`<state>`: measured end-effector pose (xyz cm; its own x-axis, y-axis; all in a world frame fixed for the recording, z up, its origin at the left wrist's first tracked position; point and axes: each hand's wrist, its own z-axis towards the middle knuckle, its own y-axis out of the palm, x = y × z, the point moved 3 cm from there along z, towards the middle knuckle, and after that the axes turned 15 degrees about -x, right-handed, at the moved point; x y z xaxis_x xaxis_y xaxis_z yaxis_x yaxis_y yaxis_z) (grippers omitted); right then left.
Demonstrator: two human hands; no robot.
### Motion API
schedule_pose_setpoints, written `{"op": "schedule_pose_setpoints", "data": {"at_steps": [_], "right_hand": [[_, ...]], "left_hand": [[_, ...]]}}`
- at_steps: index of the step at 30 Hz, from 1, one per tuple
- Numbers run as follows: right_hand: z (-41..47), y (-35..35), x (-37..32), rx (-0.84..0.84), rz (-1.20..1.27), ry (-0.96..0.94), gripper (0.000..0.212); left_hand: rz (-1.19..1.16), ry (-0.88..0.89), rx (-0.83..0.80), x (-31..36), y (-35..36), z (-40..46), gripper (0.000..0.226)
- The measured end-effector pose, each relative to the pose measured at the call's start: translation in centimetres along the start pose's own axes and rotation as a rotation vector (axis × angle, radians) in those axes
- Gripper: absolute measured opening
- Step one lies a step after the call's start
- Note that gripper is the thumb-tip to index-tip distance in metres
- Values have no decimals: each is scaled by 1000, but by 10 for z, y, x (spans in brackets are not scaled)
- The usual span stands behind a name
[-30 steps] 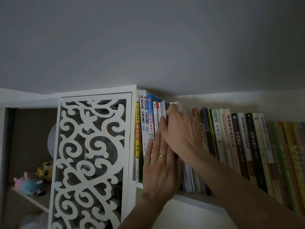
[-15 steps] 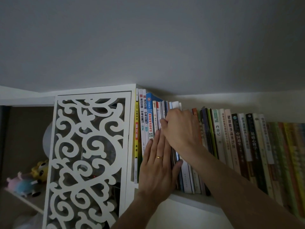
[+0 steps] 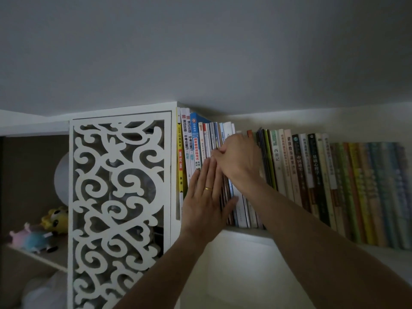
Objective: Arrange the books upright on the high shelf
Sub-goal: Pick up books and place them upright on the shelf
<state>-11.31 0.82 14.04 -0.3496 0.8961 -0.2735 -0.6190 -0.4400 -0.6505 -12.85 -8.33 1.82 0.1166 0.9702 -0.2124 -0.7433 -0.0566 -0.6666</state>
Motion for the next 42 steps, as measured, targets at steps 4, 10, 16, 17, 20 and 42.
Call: {"op": "schedule_pose_setpoints", "data": {"at_steps": [4,10,16,17,20,42], "right_hand": [[-64,-20,30,238,57,-111,20],[-121,-76,161,552,-328,90,55],[-143,-89,244,218,-408,211,78],[-142,-90,252,175,-351,192,76],[-134,-85,264,53,-161,133,73],[-415,118,188,-181,127,37,24]], "left_hand": [[-168,18,47,15,-24,-12,73],[-231,311,177,104,-47,4,63],[-195,391,298,175,-56,45,64],[-181,396,319,180,-55,48,64],[-177,384,368,186,-48,54,66],[-570,316,-173,136,102,-263,48]]}}
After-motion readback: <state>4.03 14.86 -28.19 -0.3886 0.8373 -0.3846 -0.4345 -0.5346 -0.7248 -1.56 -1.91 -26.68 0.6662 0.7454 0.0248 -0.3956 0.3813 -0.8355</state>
